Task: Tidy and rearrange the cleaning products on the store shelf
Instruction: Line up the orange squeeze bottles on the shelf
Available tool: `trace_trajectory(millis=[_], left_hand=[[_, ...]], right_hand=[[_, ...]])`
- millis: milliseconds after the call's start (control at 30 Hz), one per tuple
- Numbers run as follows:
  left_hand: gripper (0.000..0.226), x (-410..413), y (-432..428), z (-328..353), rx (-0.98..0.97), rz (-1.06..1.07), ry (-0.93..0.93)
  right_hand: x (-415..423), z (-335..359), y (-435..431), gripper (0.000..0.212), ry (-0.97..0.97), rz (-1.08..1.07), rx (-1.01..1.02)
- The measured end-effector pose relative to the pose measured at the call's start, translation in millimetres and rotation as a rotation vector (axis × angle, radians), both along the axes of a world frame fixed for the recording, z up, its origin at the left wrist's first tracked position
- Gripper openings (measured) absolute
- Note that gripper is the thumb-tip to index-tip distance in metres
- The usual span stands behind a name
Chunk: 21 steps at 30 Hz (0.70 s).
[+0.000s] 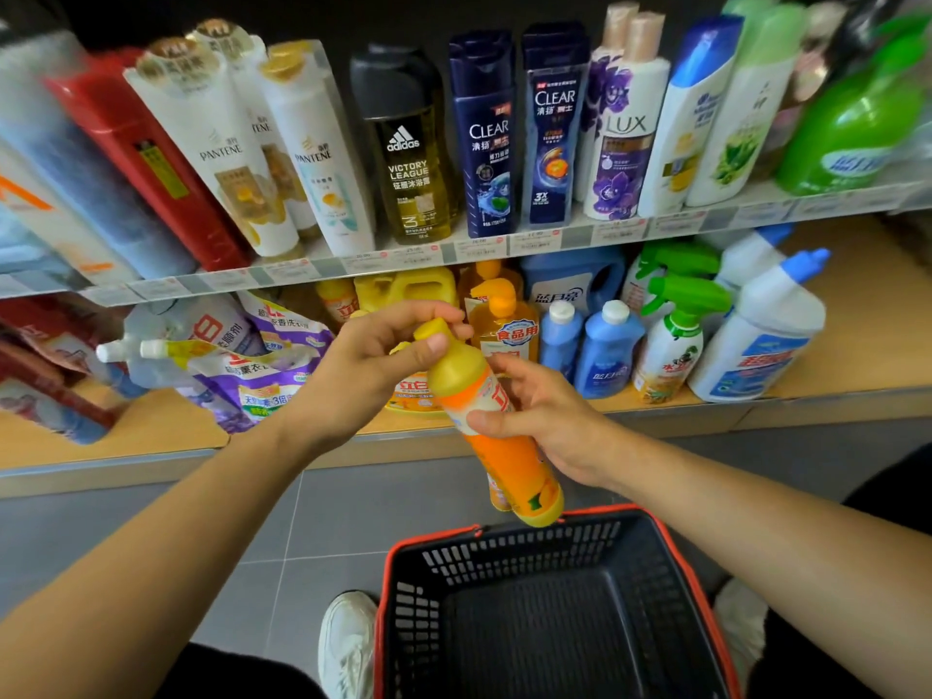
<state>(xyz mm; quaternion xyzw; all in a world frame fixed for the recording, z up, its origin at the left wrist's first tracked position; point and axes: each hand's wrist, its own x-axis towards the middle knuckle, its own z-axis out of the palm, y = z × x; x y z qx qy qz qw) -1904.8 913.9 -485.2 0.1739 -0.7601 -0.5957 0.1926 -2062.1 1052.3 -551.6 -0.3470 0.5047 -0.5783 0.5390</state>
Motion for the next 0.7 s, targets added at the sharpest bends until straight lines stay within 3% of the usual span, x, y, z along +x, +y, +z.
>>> trace_trajectory(millis=[100,167,267,367,533,700], left_hand=[[0.04,2.1,-4.8,0.9,0.127,-0.083,0.027],[0.045,4.6,-7.3,-0.2,0.19,-0.103,0.044],[0.048,4.4,-5.4,-2.7,0.298,-0.111,0.101],[0.048,3.2,-0.5,-4.9,0.278,-0.022,0.147],[0.041,5.9,9.8,-6.3,0.056,0.168,0.15],[0.04,3.6,16.8,-8.9,-0.119,0.216,0.05]], right_hand=[[-7.2,4.5,2.0,0.048,-0.204,0.18,-0.01],[-10.7,7.7,1.3,0.053,-0.269,0.273,-0.013],[-13.3,11.4,-1.5,0.067,-0.284,0.312,-0.01],[-14.6,12.4,-2.8,0.057,-0.254,0.272,-0.01],[-10.3,8.0,-1.8,0.052,0.036,0.038,0.004],[-5.9,2.6,0.4,0.051,0.371,-0.115,-0.066]])
